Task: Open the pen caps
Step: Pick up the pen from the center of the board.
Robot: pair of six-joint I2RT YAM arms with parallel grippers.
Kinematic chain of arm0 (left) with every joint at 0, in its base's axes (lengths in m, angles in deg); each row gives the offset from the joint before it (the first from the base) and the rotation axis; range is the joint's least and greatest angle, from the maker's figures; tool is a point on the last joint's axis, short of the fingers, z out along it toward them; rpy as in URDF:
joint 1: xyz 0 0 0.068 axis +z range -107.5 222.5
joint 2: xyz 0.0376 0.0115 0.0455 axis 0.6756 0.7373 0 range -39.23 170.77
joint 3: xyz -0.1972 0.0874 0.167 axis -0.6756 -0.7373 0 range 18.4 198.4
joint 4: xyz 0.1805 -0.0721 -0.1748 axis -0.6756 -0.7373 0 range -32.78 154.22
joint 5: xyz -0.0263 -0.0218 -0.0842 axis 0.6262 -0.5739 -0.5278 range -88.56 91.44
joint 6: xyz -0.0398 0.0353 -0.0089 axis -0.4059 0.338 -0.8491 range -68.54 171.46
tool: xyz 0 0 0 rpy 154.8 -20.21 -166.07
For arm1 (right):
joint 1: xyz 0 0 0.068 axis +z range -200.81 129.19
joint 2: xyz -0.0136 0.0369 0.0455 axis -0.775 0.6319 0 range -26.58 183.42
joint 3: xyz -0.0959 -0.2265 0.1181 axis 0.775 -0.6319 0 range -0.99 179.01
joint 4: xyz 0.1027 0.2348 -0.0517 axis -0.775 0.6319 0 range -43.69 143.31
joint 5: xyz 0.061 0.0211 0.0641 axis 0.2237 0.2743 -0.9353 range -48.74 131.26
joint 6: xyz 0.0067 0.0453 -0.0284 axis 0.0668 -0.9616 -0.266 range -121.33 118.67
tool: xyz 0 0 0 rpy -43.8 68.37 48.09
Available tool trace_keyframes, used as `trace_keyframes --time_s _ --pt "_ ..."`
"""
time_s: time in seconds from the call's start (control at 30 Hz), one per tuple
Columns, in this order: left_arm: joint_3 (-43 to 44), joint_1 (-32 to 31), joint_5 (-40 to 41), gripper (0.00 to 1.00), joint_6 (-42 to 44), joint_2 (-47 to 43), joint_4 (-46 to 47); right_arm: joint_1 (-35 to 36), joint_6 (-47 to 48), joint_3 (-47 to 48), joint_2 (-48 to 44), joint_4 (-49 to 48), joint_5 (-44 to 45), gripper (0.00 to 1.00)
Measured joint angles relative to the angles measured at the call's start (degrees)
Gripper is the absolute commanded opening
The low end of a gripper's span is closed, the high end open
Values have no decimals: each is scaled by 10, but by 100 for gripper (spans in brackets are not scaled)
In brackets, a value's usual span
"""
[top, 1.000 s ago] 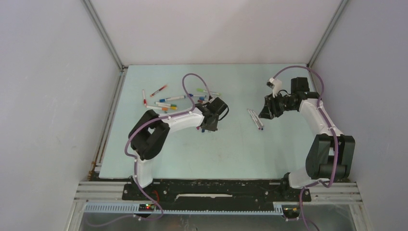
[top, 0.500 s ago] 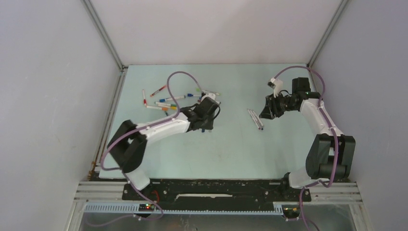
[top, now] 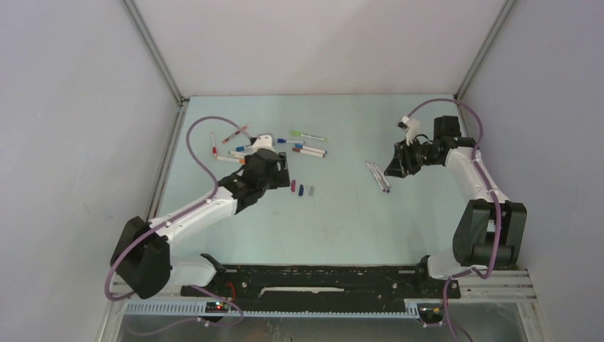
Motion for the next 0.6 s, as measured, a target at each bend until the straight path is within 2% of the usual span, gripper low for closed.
trace_keyframes --time_s 0.23,0.27,0.33,0.4,0.6 --pt "-69 126 -52 83 -64 -32 26 0 1 -1 -1 0 -5 45" --pt "-71 141 -61 82 -71 -30 26 0 1 -1 -1 0 -5 45" --pt "-70 175 -84 72 -90 -16 28 -1 1 -1 -1 0 -5 45" --pt "-66 207 -112 63 -106 13 25 -1 1 -1 -1 0 -5 46" --pt "-5 253 -168 62 -120 147 -24 -1 1 -1 -1 0 -5 45"
